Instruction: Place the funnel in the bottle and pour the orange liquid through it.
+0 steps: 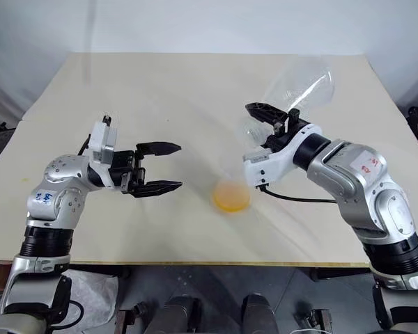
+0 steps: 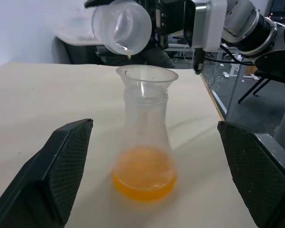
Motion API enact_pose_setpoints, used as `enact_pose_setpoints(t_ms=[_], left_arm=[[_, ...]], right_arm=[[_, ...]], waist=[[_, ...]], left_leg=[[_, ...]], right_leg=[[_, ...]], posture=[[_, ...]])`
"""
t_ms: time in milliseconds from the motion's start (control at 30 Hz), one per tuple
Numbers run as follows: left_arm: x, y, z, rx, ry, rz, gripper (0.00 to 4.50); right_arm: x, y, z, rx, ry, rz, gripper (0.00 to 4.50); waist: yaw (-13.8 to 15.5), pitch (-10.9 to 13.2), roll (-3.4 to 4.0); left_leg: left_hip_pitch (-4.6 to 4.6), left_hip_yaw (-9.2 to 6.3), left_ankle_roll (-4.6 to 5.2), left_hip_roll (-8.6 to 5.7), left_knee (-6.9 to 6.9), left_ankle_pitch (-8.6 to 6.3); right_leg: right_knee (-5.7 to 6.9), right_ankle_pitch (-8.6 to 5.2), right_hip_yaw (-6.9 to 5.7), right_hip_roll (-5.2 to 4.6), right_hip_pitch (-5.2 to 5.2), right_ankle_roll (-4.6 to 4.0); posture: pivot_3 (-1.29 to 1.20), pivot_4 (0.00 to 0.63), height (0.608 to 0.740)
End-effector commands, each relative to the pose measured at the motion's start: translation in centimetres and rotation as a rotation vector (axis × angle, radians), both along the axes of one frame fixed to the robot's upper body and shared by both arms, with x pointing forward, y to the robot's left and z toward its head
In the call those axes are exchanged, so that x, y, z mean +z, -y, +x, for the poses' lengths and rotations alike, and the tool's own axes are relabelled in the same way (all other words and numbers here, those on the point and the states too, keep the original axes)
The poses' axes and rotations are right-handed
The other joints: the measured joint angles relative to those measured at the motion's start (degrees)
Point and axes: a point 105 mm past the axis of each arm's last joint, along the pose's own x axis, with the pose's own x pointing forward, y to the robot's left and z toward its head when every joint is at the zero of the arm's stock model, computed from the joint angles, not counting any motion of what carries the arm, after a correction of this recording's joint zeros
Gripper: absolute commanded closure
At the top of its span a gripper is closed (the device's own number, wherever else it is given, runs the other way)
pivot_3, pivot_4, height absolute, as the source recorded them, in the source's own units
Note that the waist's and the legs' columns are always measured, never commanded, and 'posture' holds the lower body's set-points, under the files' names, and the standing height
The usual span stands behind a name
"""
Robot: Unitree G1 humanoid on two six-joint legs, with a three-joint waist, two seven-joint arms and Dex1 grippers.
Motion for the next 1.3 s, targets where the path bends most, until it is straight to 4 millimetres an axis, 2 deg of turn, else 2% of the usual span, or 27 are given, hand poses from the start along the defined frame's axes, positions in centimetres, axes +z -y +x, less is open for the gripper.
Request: enact_pose_setpoints(t_ms=[33,133,300,500,667,833,1000,1133,1300], left_arm=[[0.8,0.0,0.1,0.002,0.047,-0.003,0.00],[0.9,0.0,0.5,0.013,0.066,-0.002,0.00],[1.1,0.2,0.9,0.021,0.087,-0.012,0.00],[1.2,0.2,0.8,0.014,0.095,-0.017,0.00],[1.2,0.0,0.8,0.016,0.096,-0.006,0.00],[1.2,0.0,0.8,0.018,0.094,-0.004,0.00],[1.2,0.0,0.7,0.020,0.092,-0.001,0.00],[1.4,0.0,0.8,0.017,0.090,0.002,0.00],[1.3,0.1,0.9,0.014,0.080,0.003,0.00]], right_arm=[[1.7,0.2,-1.2,0.019,-0.019,0.133,2.03],[1.9,0.6,-1.1,0.010,-0.108,0.252,2.03],[1.7,2.5,-1.0,-0.026,-0.335,0.528,2.03],[0.4,7.2,0.4,-0.151,-0.525,0.931,2.03],[-0.7,10.4,1.4,-0.184,-0.607,1.243,2.03],[-1.8,12.8,2.1,-0.191,-0.626,1.462,2.03],[-2.8,14.8,2.6,-0.208,-0.618,1.607,2.03],[-3.5,15.8,2.5,-0.232,-0.606,1.645,2.03],[-3.7,16.1,2.0,-0.249,-0.595,1.622,0.31]], waist=[[0.0,0.0,0.00],[0.1,0.0,0.00],[0.1,0.0,0.00],[0.2,0.0,0.00],[0.1,0.0,0.00],[0.0,0.0,0.01],[0.0,0.0,0.01],[0.0,0.0,0.01],[0.0,0.0,0.01]], left_leg=[[0.00,0.00,0.00,0.00,0.00,0.00],[0.00,0.00,0.00,0.00,0.01,0.00],[0.00,-0.02,0.00,-0.01,0.02,0.00],[0.00,-0.06,0.00,-0.02,0.02,0.00],[0.01,-0.06,0.00,-0.02,0.02,0.00],[0.02,-0.05,0.00,-0.01,0.00,0.00],[0.02,-0.05,0.00,-0.02,0.01,0.00],[0.02,-0.05,0.00,-0.03,0.01,0.00],[0.02,-0.03,0.00,-0.03,0.01,0.00]], right_leg=[[0.00,0.00,0.00,0.00,0.00,0.00],[0.00,0.00,-0.01,0.00,0.01,0.00],[0.01,0.00,-0.02,0.00,0.02,0.00],[0.02,0.00,-0.02,-0.02,0.03,0.00],[0.03,0.00,-0.01,-0.02,0.03,0.00],[0.06,0.00,0.00,-0.02,0.02,0.00],[0.07,0.00,0.00,-0.03,0.02,0.00],[0.07,0.00,0.01,-0.03,0.02,0.00],[0.07,0.00,0.02,-0.03,0.02,0.00]], posture=[[0.00,0.150,0.740],[0.00,0.150,0.740],[0.00,0.150,0.740],[0.00,0.150,0.740],[0.00,0.150,0.740],[0.00,0.150,0.740],[0.00,0.150,0.740],[0.00,0.150,0.740],[0.00,0.150,0.740]])
